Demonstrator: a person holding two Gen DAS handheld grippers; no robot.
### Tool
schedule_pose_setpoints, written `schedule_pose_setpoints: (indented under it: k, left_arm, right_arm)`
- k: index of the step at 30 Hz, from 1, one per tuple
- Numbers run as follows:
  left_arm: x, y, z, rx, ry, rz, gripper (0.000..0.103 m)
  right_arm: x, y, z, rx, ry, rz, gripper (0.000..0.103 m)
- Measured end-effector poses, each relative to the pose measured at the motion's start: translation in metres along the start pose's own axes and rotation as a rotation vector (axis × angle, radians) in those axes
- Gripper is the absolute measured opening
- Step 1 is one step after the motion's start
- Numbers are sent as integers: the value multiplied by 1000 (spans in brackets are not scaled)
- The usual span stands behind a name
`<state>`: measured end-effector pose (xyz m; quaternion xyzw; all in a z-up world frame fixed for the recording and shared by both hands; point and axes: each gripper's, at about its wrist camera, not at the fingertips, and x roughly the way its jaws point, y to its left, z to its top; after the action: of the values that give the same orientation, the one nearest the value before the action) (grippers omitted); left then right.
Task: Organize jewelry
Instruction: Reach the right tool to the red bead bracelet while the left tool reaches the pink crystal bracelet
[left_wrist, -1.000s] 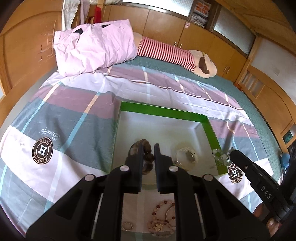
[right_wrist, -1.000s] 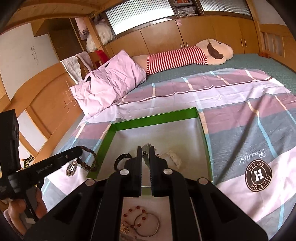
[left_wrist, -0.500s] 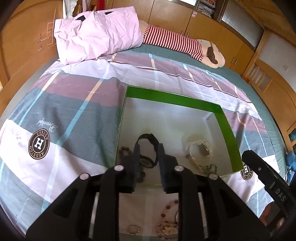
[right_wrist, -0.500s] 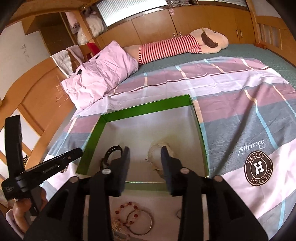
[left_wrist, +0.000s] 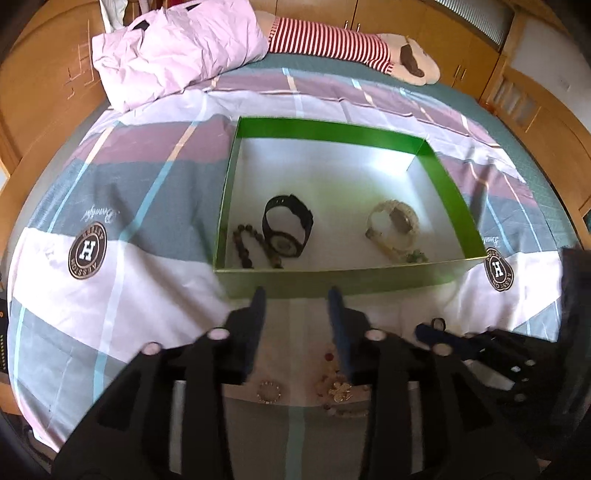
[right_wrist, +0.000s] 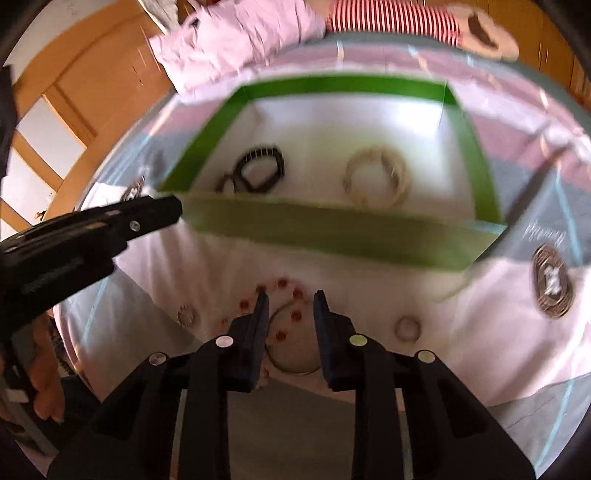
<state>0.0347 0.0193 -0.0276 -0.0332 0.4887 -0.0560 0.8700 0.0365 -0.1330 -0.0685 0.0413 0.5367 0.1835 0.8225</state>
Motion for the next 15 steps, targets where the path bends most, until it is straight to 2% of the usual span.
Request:
schedule_pose_setpoints:
  k: [7,8,10,13,15]
  left_arm:
    - [9,2,-4,-13,45,25,49]
    - [9,3,-4,-17,50,24,49]
    - [10,6,-4,-23,58,25,49]
    - [11,8,-6,-19,71,29,54]
    - [12,7,-8,-1,83,34,56]
  right_arm:
    - [42,0,-8,51,117,29,22]
    - [44,1,-9,46,115,17,14]
    - [42,2,-8,37,99,-13,7]
    - [33,4,-7,37,70,-18,7]
    - [21,1,-4,35,33,-57,7]
